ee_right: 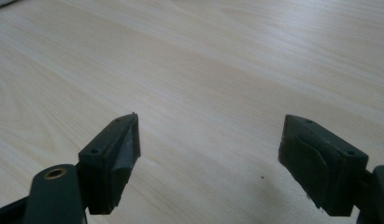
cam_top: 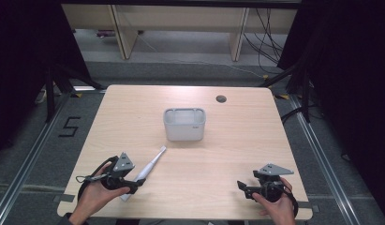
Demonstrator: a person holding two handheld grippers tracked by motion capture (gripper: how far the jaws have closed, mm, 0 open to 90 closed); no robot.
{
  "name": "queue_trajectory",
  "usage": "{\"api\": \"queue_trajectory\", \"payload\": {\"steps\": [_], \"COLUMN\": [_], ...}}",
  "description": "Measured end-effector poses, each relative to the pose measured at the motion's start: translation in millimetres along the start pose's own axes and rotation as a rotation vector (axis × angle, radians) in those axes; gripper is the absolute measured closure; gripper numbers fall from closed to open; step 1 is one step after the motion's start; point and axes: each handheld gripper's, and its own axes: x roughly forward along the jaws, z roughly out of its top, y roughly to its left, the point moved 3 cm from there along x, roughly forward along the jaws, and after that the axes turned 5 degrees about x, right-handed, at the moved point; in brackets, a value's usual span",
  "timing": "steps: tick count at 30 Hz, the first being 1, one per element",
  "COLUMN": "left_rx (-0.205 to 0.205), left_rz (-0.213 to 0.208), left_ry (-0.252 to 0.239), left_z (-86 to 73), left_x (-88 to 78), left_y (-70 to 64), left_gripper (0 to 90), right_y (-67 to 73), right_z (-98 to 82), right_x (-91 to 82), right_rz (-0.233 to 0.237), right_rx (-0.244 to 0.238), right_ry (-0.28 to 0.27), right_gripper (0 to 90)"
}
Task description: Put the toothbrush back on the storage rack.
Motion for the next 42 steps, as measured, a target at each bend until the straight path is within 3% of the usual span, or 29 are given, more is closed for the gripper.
{"api": "queue_trajectory", "payload": {"steps": [3,5,8,9,13,16,21,25,26,27,29,30,31,37,38,42], "left_rx": [-0.002,0.028,0.025,0.044,0.021,0.021,0.048,0.05,0.032,0.058,0.056,0.06,0.066,0.079,0.101,0.078], "left_rz": [-0.004,-0.024,-0.028,-0.032,-0.063,-0.058,-0.076,-0.073,-0.069,-0.064,-0.071,-0.071,-0.072,-0.081,-0.077,-0.1], "left_ry": [0.013,0.084,0.107,0.122,0.143,0.157,0.211,0.225,0.227,0.231,0.248,0.259,0.263,0.311,0.312,0.326], "left_z": [3.1,4.6,5.5,5.9,5.7,6.9,7.6,8.5,9.6,10.3,11.0,11.7,12.0,10.8,11.5,11.2], "left_x": [2.9,6.9,12.2,12.5,18.3,20.8,23.4,26.7,28.8,30.0,31.9,32.8,33.6,37.9,38.6,40.6], "left_y": [1.2,2.9,3.8,5.5,8.6,11.9,12.9,11.9,11.6,13.5,12.5,12.3,12.5,12.5,14.2,11.6], "left_gripper": [35.0,36.1,38.3,39.0,42.2,44.7,46.4,48.0,49.0,49.6,49.8,50.2,50.6,53.4,54.2,55.1], "right_y": [-0.2,1.0,0.8,0.5,-1.8,-1.9,-2.1,-1.5,-1.2,-0.4,-0.9,2.6,-1.0,-0.1,0.1,1.3], "right_z": [0.0,-0.4,-0.2,-0.5,0.4,-0.2,-0.3,0.2,-0.1,-0.6,-0.3,-1.4,-0.1,-0.7,-0.8,-0.9], "right_x": [-0.2,-0.2,-0.1,0.1,0.5,0.5,1.3,1.3,1.7,1.8,2.0,1.0,2.0,1.9,2.0,1.9], "right_rz": [-0.001,0.004,0.0,0.002,-0.007,-0.004,-0.006,-0.004,-0.009,-0.007,0.001,-0.001,-0.006,-0.004,-0.002,-0.004], "right_rx": [-0.004,0.01,0.006,0.004,-0.026,-0.027,-0.028,-0.026,-0.025,-0.014,-0.021,0.023,-0.028,-0.014,-0.013,-0.006], "right_ry": [0.005,0.017,0.017,0.015,0.003,0.009,0.011,0.011,0.007,0.011,0.012,0.029,0.01,0.013,0.014,0.022], "right_gripper": [21.3,21.3,21.3,21.4,21.4,21.4,21.4,21.5,21.5,21.5,21.5,21.5,21.5,21.7,21.7,21.7]}}
